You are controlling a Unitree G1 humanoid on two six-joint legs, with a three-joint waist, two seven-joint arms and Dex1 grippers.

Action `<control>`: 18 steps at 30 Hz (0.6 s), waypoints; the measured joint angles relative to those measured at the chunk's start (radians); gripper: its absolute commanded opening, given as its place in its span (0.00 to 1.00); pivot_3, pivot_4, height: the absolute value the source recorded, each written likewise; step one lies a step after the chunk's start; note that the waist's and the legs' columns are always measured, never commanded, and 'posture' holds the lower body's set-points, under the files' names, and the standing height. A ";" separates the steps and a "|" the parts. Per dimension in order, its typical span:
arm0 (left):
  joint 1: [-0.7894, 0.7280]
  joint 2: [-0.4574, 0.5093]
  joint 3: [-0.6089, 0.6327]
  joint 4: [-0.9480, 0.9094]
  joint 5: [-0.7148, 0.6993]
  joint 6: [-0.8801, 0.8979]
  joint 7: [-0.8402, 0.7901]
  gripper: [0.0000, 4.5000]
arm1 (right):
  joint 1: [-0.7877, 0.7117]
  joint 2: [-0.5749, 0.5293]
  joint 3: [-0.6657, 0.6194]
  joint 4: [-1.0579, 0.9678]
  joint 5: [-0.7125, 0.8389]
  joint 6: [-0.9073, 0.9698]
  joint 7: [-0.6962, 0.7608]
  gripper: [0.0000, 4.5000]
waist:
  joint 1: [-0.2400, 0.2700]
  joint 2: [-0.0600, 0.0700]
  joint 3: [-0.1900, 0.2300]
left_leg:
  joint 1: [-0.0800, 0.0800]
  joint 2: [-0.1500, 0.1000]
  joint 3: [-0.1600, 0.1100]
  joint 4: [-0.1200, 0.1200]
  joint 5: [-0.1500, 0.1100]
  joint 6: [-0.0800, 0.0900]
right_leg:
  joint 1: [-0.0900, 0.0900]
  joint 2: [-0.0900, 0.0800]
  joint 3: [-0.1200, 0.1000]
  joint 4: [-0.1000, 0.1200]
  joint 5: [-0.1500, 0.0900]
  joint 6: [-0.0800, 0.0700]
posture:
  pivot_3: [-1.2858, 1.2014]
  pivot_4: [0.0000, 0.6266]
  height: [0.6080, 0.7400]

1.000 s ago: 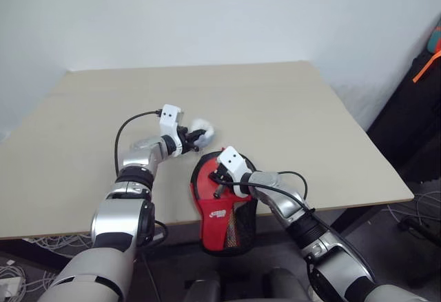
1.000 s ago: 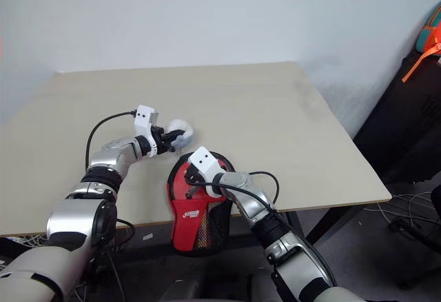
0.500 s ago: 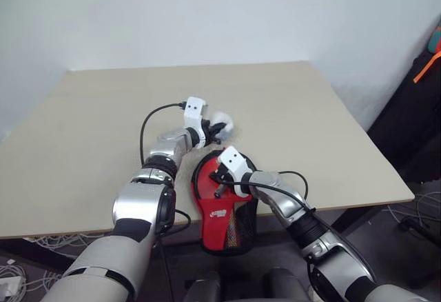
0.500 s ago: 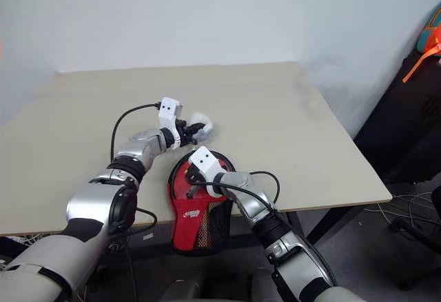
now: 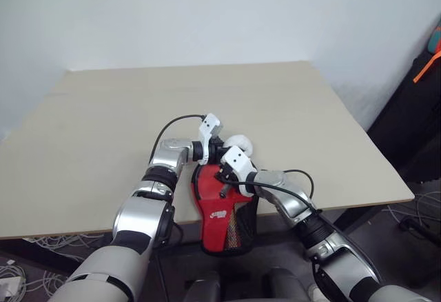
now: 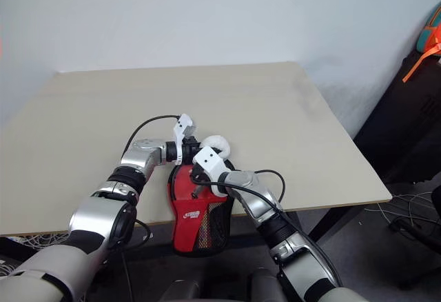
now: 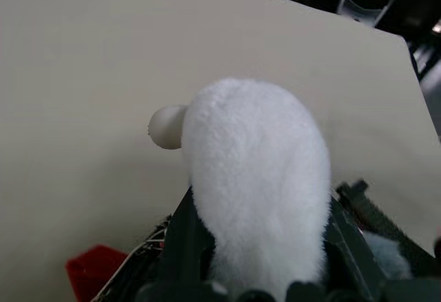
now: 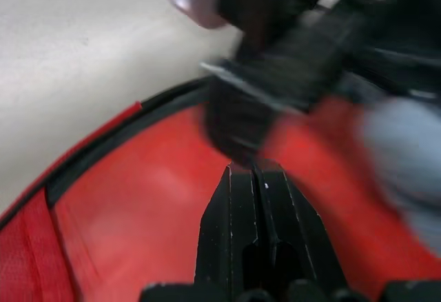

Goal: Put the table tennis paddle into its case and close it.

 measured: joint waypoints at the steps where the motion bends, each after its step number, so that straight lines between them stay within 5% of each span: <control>1: 0.005 0.001 -0.007 -0.009 0.001 0.000 -0.005 0.14 | 0.001 -0.008 0.001 -0.015 0.000 0.013 0.005 0.00 | 0.000 0.000 0.000 | 0.000 0.000 0.000 0.000 0.000 0.000 | 0.000 0.000 0.000 0.000 0.000 0.000 | 0.52 0.00 0.99; 2: 0.009 0.001 -0.010 -0.013 0.002 0.000 -0.009 0.14 | 0.002 -0.016 0.001 -0.027 0.001 0.020 0.009 0.00 | 0.000 0.000 0.000 | 0.000 0.000 0.000 0.000 0.000 0.000 | 0.000 0.000 0.000 0.000 0.000 0.000 | 0.52 0.00 0.99; 13: 0.027 0.000 -0.023 -0.068 -0.002 0.037 -0.052 0.99 | 0.041 -0.158 -0.005 -0.332 0.039 0.187 0.089 0.00 | 0.000 0.000 0.000 | -0.001 0.000 0.000 0.001 0.000 0.000 | 0.000 0.000 0.000 0.000 0.000 0.000 | 0.52 0.00 0.99; 18: 0.045 0.000 -0.027 -0.113 -0.005 0.067 -0.075 0.99 | 0.048 -0.230 -0.013 -0.450 0.091 0.251 0.134 0.00 | 0.000 0.000 0.000 | -0.001 0.000 0.000 0.001 0.000 0.000 | 0.000 0.000 0.000 0.000 0.000 0.000 | 0.52 0.00 0.99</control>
